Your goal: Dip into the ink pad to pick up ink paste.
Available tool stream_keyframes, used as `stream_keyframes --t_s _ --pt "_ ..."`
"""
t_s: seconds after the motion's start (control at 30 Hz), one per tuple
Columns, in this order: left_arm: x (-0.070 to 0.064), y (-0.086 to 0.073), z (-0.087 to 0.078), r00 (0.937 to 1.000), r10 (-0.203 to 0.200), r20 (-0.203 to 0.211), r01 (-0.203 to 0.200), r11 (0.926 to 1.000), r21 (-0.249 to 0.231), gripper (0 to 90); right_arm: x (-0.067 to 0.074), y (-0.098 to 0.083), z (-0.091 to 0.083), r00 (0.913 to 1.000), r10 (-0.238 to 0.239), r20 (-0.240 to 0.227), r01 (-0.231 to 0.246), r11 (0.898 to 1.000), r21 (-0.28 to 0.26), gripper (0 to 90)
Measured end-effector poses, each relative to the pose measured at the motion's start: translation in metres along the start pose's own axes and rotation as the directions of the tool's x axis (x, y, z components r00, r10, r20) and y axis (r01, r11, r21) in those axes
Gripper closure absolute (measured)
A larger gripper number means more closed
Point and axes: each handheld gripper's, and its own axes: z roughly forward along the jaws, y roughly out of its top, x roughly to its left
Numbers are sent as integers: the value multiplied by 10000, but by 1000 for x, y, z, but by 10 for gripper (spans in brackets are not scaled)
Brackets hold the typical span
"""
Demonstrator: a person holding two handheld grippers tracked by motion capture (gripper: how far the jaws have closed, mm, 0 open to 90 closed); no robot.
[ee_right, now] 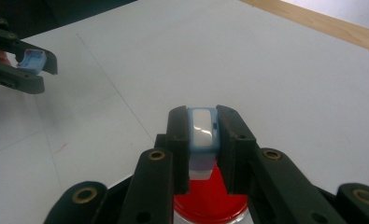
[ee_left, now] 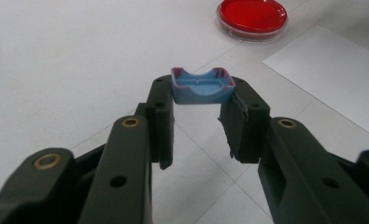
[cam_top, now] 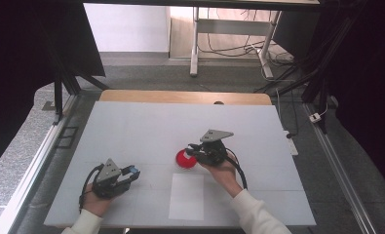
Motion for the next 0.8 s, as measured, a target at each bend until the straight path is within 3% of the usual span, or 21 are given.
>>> stream_keyframes --t_s 0.8 --pt "0 2 1 9998 142 -169 -142 9999 -8 648 13 6 -36 9999 -115 51 119 9958 -903 752"
